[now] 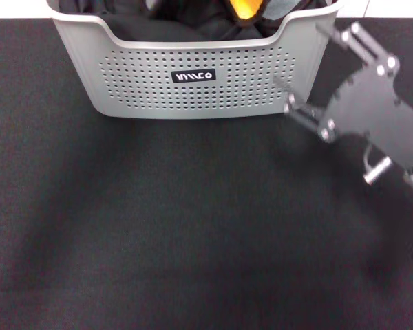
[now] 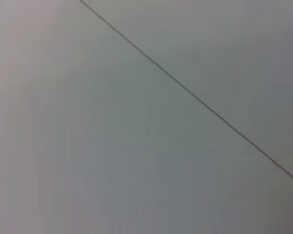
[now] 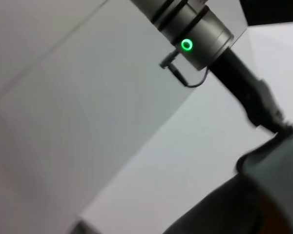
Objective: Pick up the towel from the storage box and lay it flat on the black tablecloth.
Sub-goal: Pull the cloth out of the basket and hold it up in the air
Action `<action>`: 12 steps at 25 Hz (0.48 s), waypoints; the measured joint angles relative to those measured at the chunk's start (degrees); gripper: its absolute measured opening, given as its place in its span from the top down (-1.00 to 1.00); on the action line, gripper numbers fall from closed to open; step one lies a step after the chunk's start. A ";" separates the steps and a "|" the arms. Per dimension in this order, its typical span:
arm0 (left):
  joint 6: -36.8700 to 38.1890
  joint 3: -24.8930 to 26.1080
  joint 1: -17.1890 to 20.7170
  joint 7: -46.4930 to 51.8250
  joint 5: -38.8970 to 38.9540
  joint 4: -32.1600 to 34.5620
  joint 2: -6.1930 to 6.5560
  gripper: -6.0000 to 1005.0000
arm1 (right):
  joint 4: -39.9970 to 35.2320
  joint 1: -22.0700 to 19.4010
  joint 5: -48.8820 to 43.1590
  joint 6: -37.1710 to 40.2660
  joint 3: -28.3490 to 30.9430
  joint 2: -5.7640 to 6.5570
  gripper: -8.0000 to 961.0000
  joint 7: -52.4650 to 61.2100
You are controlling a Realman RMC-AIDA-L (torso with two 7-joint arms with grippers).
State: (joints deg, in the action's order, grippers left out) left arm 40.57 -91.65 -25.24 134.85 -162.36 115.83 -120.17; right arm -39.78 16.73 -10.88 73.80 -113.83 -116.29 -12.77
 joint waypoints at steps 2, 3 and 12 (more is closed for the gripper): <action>0.56 -0.40 0.27 -0.46 -0.08 -0.22 -0.02 0.98 | -2.13 0.27 5.52 -1.33 -2.86 0.01 -0.51 -7.22; 0.98 -0.43 0.40 -0.63 -0.11 -0.29 -0.02 0.98 | -3.18 0.20 7.40 -1.75 -3.75 0.02 -0.51 -10.08; 1.51 -1.78 1.05 -0.75 -0.15 -0.32 -0.05 0.98 | -8.80 3.57 32.07 -6.34 -15.07 0.02 -0.48 -46.95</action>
State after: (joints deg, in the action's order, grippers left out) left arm 42.08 -93.43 -24.19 134.10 -162.51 115.51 -120.23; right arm -48.58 20.29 21.18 67.46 -128.90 -116.27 -59.72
